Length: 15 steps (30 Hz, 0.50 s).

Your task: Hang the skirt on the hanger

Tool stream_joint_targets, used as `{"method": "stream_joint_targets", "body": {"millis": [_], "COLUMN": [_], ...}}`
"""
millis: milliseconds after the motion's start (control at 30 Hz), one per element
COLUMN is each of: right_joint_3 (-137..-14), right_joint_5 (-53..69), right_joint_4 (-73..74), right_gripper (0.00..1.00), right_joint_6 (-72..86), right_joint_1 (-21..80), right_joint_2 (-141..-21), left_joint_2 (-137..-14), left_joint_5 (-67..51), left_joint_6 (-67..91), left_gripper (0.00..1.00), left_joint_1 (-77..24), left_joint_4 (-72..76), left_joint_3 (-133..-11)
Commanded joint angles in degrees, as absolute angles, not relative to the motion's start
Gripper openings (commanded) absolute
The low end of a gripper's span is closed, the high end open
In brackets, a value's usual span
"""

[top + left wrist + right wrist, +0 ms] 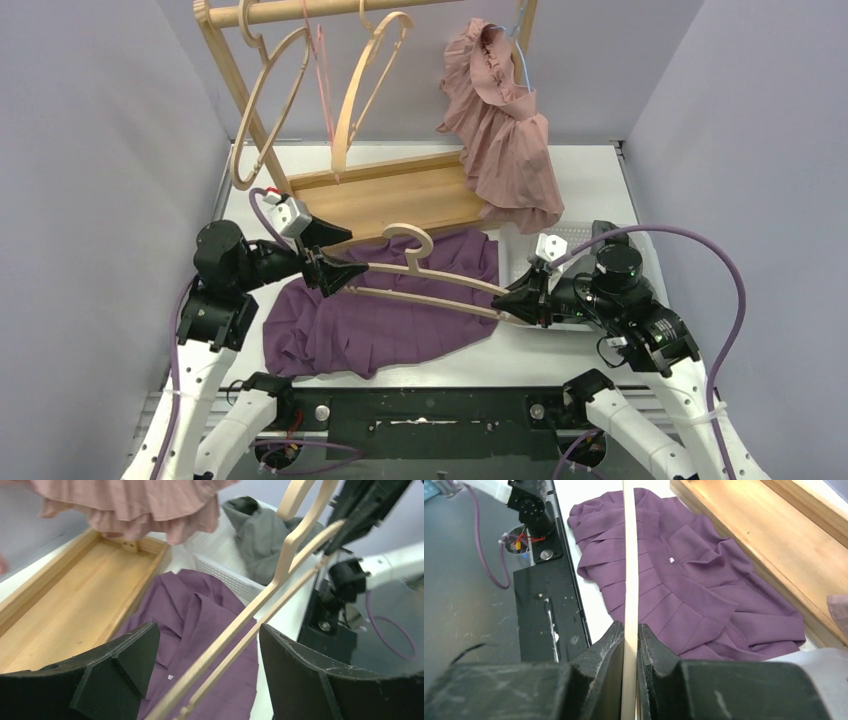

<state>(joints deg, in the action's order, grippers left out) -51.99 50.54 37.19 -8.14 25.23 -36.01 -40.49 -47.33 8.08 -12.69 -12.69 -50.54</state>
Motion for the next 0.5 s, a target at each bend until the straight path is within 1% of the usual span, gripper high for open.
{"method": "stream_joint_targets", "body": {"millis": [0, 167, 333, 467], "right_joint_3": [-56.4, -58.2, -60.1, -61.7], "right_joint_5": [56.3, 58.7, 60.6, 62.0], "right_joint_4": [38.4, 40.1, 41.4, 41.7], "right_gripper": [0.00, 0.00, 0.00, 0.00], "right_joint_6": [-13.5, -16.1, -17.9, -18.9], "right_joint_1": [25.7, 25.6, 25.6, 25.6], "right_joint_2": [-38.3, -40.4, -42.0, -43.7], "left_joint_2": [-44.1, -44.5, -45.8, -45.5], "left_joint_5": [-62.8, -64.3, -68.0, -69.7], "left_joint_6": [-2.1, -4.9, -9.0, -9.2], "left_gripper": [0.71, 0.65, 0.56, 0.53], "left_joint_1": [-13.0, -13.0, -13.1, -13.8], "left_joint_4": [-16.7, -18.5, -22.9, -22.8], "left_joint_3": [-54.9, -53.4, -52.7, -50.3]}}
